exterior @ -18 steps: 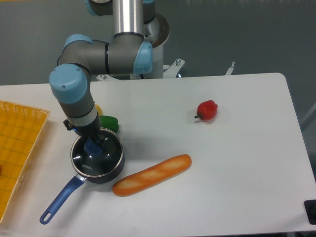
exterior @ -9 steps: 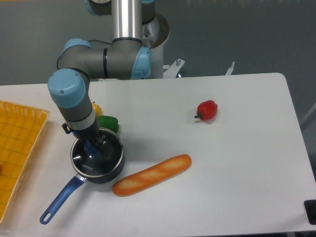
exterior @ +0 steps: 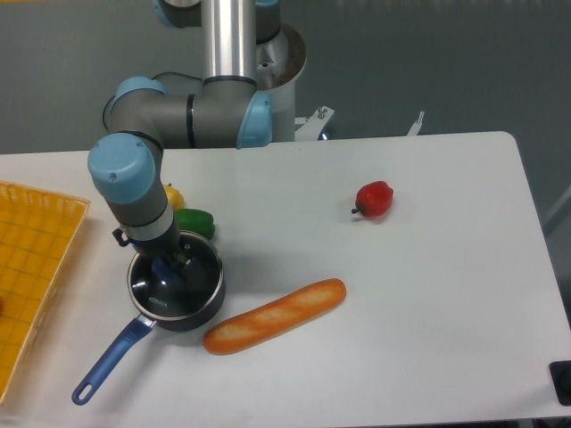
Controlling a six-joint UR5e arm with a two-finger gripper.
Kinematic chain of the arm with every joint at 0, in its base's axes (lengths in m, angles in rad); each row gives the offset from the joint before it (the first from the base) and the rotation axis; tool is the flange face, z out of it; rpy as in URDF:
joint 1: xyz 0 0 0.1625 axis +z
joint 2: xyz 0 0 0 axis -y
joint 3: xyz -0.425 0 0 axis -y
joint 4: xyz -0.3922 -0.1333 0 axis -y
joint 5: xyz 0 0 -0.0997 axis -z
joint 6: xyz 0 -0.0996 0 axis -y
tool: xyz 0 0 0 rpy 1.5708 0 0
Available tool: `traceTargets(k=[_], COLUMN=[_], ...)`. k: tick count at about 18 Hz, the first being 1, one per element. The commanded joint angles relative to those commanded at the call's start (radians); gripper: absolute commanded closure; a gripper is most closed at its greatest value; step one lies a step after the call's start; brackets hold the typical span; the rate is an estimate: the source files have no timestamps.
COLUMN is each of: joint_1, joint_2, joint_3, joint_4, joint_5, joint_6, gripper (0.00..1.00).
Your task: Open the lid
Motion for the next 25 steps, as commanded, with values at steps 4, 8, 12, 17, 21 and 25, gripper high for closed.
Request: traceTargets(k=[4,8,12,17,21,25], joint_1=[0.0,0.0,0.002,0.003,0.005,0.005], joint_2=[-0.002,-0.002,0.0,0.002,0.003,0.003], joint_3=[-0.005,-0.006,-0.006,-0.006,-0.005,0.0], joint_4=[-0.003,-0.031,-0.032,-0.037,-0.038,-0.043], joint_5=[-0.005,-0.021,-0.032,-0.043,-0.048,-0.048], joint_6=[0.0,-0.002,-0.003,-0.005,-0.006,-0.008], gripper=[0.0,0.02,0.07,0.34,0.39,0.42])
